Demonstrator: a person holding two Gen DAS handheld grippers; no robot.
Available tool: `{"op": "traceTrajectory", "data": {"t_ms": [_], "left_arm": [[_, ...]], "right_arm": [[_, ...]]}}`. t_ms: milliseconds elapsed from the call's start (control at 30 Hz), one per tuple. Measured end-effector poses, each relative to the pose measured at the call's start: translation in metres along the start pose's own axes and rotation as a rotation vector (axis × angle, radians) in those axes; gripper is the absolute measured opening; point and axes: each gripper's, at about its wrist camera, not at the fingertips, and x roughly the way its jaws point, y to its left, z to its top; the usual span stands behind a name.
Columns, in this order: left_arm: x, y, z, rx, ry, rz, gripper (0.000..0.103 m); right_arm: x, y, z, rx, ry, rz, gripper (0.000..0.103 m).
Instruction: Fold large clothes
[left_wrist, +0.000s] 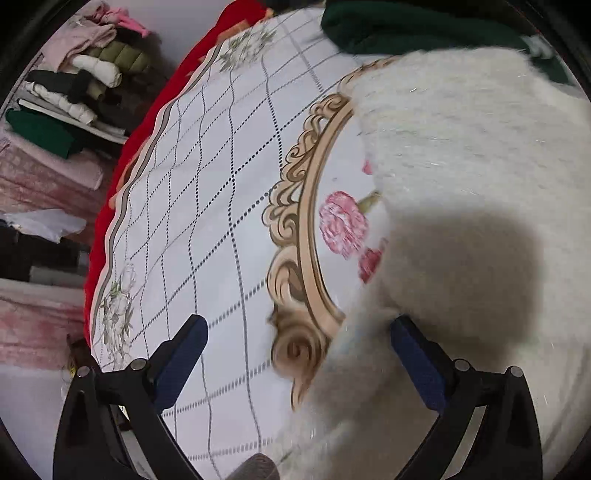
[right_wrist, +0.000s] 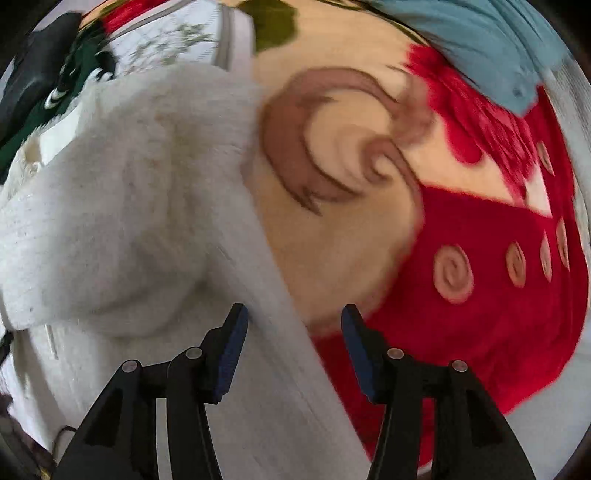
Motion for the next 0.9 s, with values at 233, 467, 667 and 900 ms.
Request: {"op": "traceTrajectory", "data": {"t_ms": [233, 467, 667, 900], "left_arm": [[0.021, 0.003, 0.012, -0.034, 0.009, 0.002, 0.103], [0.023, 0.004, 0.016, -0.023, 0.014, -0.026, 0.103], [-0.010, 0.031, -0.007, -0.010, -0.007, -0.037, 0.103], [-0.038, 0.030, -0.071, 0.079, 0.064, -0.095, 0.103]], "right_arm": [[0.032, 0.017, 0.027, -0.087, 0.038, -0.027, 0.048], [0.045, -0.025, 0.025, 0.120, 0.085, 0.005, 0.048], [-0.009, -0.021, -0.002, 0.097, 0.122, 0.090, 0.048], [-0.040, -0.036, -0.065, 0.059, 0.149, 0.018, 0.048]]}}
